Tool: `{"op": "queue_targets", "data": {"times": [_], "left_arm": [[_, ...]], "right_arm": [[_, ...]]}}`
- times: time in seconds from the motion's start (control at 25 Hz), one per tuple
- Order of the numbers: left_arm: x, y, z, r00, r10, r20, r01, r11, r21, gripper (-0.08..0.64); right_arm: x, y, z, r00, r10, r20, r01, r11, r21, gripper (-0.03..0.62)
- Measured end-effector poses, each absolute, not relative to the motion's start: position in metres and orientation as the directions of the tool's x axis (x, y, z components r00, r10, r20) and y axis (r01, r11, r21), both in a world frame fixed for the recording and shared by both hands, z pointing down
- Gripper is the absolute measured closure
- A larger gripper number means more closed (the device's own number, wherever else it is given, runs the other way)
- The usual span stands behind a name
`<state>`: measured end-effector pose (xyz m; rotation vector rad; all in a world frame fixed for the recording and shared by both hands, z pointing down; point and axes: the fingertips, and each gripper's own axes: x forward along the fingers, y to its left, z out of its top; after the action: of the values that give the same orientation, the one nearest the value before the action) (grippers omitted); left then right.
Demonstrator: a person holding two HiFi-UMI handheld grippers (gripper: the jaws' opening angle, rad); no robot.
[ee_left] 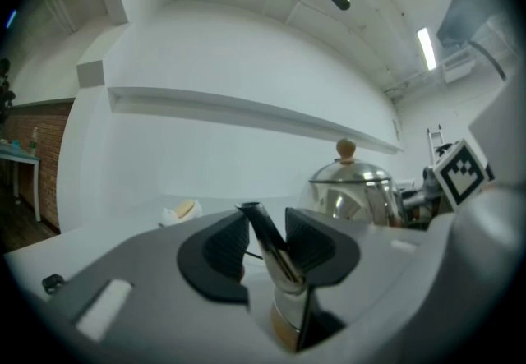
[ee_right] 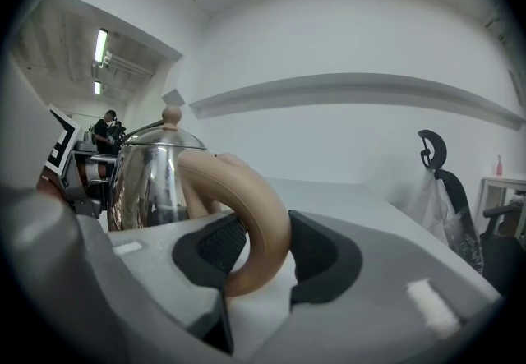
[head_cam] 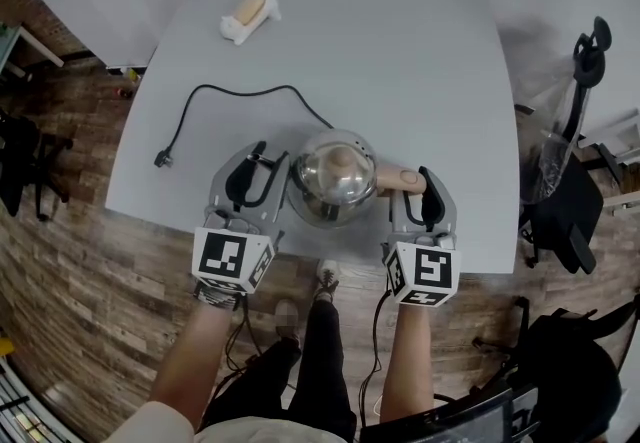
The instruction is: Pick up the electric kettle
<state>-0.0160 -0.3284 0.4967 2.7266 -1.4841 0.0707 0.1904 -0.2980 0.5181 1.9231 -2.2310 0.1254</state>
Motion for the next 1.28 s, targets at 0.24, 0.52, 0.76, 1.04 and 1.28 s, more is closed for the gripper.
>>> {"op": "queue_targets", "data": {"times": [0.24,0.52,0.76,1.04,1.28], "left_arm": [[-0.016,-0.329,0.496,0.534,-0.845,0.044,-0.846,-0.534,0.013,0.416],[-0.016,-0.329,0.495,0.534,-0.844,0.048,-0.846,-0.533,0.031,0.419],[-0.017,-0.328,0.491,0.532,-0.846,0.028,-0.846,-0.532,0.029,0.422],[-0.017,-0.33,0.49,0.531,-0.847,0.027,-0.847,-0.53,0.035,0.422],[-0.016,-0.329,0.483,0.538,-0.843,0.012,-0.843,-0.538,0.027,0.42]], "right_arm": [[0.19,-0.298,0.518,-0.139,-0.97,0.199,-0.986,0.155,0.064,0.434],[0.19,-0.298,0.516,-0.147,-0.97,0.194,-0.986,0.16,0.05,0.433],[0.19,-0.297,0.514,-0.14,-0.972,0.187,-0.987,0.151,0.049,0.433],[0.191,-0.298,0.51,-0.129,-0.977,0.171,-0.989,0.14,0.056,0.431],[0.192,-0.296,0.501,-0.121,-0.98,0.159,-0.989,0.133,0.067,0.432]]}}
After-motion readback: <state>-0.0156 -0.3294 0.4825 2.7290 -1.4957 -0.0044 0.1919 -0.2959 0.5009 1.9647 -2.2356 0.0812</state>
